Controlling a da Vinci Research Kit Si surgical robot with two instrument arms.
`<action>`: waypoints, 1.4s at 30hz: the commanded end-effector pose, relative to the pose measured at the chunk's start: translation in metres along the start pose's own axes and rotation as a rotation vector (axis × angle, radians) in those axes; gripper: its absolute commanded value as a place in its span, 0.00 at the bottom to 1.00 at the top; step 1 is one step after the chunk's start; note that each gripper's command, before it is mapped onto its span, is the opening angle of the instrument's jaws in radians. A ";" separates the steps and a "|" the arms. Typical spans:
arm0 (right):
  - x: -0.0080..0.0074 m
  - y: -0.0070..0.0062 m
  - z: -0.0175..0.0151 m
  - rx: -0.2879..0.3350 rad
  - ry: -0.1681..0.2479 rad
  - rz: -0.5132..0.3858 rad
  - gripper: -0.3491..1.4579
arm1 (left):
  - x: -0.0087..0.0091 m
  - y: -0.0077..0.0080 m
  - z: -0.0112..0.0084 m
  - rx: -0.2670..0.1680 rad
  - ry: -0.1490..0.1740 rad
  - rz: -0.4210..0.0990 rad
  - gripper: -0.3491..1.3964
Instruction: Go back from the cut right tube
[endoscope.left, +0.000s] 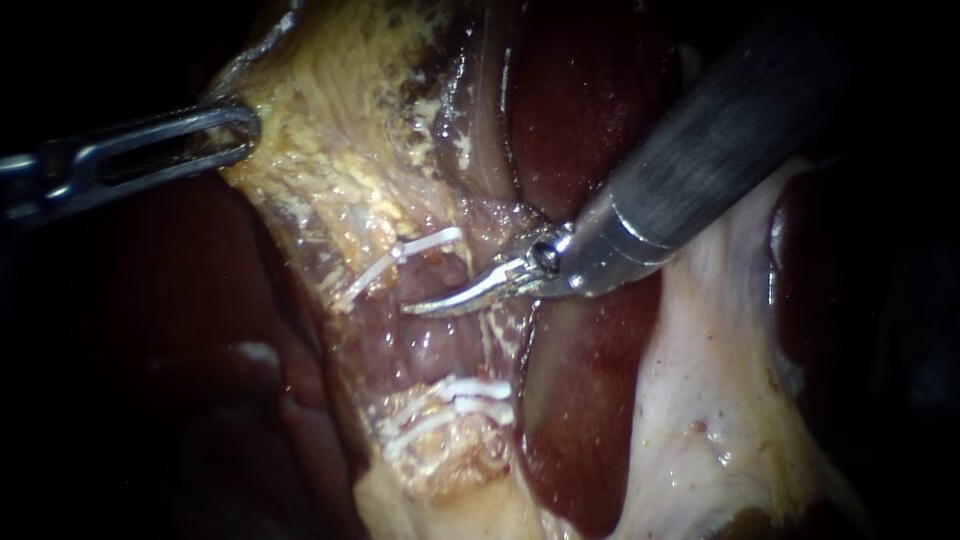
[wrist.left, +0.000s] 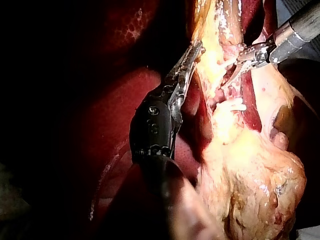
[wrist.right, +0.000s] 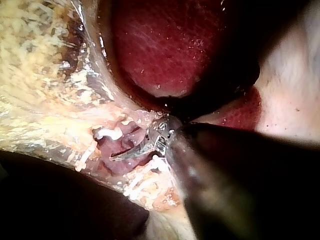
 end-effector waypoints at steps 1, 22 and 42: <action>0.0000 0.0000 0.0000 0.000 0.000 0.000 0.00 | 0.0000 0.0000 0.0000 0.000 0.000 0.000 0.00; -0.0005 -0.0003 0.0005 -0.007 0.005 -0.020 0.72 | 0.0000 0.0000 0.0000 0.000 0.000 0.000 0.00; -0.0046 -0.0054 -0.0049 -0.419 0.076 -0.787 0.98 | 0.0001 0.0000 -0.0003 0.000 0.000 0.001 0.00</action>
